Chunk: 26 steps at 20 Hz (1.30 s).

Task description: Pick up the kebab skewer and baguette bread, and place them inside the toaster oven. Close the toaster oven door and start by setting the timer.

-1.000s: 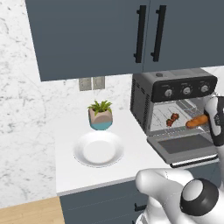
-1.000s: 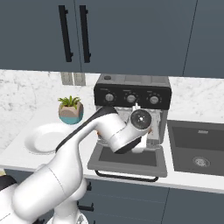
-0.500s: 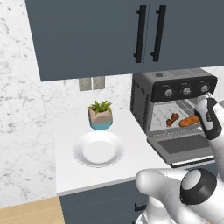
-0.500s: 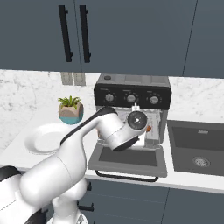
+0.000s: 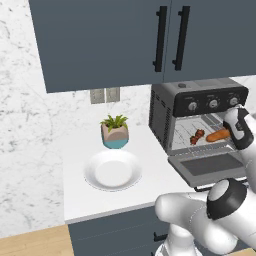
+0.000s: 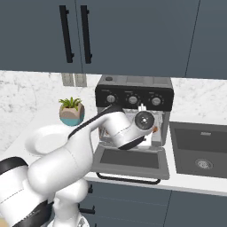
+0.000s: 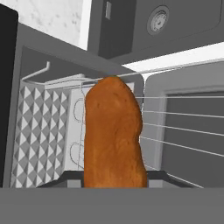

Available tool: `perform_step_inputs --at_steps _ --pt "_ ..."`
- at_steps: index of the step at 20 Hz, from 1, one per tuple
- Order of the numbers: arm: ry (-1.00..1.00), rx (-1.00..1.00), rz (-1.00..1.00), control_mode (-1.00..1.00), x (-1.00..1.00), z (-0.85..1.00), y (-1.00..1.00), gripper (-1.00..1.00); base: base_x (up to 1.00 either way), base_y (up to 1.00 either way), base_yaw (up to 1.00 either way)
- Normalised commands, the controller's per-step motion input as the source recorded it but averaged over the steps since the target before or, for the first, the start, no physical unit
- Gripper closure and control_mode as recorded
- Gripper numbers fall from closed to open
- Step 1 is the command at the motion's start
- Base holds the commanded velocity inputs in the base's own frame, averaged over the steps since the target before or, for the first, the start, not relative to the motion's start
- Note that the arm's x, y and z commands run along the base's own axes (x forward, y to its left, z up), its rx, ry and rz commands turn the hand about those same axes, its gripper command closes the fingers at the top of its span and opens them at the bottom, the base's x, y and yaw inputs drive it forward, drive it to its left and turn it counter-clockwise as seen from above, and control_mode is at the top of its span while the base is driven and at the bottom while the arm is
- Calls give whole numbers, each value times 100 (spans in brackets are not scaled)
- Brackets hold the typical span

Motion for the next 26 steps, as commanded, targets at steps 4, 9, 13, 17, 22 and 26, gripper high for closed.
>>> perform_step_inputs --at_steps 4,9,13,17,22,26 --pt "0 0 0 -100 1 -4 -10 100 0 0 0" --pt "0 0 0 -100 1 -8 -5 100 0 0 0" --pt "0 0 0 -100 25 0 0 100 0 0 0" --pt "0 0 8 -100 24 0 0 100 0 0 0" --pt "0 0 18 -100 26 0 1 100 0 0 0" --pt "0 0 10 -100 34 0 0 100 0 0 0"
